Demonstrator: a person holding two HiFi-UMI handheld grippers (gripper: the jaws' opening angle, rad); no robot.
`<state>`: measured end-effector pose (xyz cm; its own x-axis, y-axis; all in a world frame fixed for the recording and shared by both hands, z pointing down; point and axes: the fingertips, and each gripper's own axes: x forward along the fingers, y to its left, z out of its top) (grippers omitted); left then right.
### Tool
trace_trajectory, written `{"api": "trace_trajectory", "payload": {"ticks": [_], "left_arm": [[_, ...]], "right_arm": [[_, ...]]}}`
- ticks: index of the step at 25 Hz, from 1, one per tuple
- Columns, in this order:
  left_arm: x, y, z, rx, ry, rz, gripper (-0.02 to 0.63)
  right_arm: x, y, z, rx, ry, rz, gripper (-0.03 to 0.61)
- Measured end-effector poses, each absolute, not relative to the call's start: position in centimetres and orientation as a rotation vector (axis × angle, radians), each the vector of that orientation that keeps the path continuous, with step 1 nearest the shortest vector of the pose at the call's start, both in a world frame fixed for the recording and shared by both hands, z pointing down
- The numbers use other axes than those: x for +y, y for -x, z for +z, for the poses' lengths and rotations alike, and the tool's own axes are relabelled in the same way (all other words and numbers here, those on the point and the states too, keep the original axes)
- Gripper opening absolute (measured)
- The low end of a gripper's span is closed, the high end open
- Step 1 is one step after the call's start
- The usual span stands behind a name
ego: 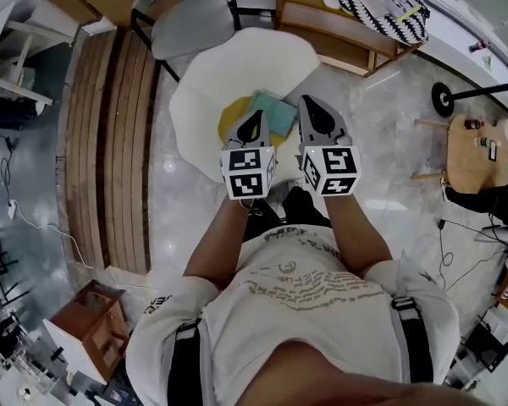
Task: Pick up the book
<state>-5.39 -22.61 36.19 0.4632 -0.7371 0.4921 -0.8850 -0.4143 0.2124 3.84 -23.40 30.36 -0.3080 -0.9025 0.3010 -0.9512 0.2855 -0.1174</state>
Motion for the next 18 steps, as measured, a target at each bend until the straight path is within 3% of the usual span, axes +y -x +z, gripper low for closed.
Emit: {"api": "trace_trajectory", "payload": {"ticks": [18], "left_arm": [[-21.7, 3.8, 48.4, -1.292, -2.089, 0.598, 0.018]], "right_arm": [[-24.2, -6.1, 43.6, -2.264, -1.627, 0.589, 0.026]]}}
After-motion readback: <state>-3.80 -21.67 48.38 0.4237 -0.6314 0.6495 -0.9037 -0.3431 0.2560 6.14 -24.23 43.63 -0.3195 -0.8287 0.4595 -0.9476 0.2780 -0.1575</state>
